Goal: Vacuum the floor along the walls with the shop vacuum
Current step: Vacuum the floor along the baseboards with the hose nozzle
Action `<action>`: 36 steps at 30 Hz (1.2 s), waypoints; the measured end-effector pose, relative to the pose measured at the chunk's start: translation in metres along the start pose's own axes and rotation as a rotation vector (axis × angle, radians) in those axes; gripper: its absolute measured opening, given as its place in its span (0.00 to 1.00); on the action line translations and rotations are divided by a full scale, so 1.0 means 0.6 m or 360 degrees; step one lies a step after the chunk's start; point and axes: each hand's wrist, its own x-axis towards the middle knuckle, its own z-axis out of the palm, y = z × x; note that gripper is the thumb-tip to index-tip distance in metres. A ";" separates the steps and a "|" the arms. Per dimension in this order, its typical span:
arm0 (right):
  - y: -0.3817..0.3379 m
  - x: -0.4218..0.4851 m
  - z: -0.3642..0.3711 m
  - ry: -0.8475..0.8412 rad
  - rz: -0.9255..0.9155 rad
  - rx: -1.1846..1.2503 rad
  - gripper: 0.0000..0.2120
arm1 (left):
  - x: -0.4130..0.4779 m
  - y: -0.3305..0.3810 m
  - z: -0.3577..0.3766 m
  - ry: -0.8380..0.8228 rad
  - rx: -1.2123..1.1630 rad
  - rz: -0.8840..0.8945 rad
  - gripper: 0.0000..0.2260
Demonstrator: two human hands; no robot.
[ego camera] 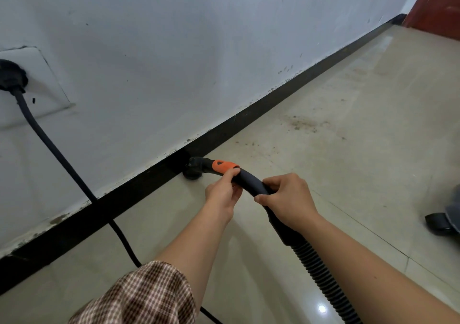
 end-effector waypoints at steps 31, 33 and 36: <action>0.109 0.010 -0.090 0.0279 0.0116 0.0042 0.06 | 0.020 -0.091 0.146 -0.0226 0.0113 -0.0073 0.09; 0.112 0.006 -0.097 0.0289 0.0123 0.0048 0.07 | 0.016 -0.096 0.153 -0.0251 0.0120 -0.0079 0.12; 0.117 -0.001 -0.108 0.0305 0.0147 0.0055 0.07 | 0.009 -0.103 0.163 -0.0295 0.0135 -0.0094 0.13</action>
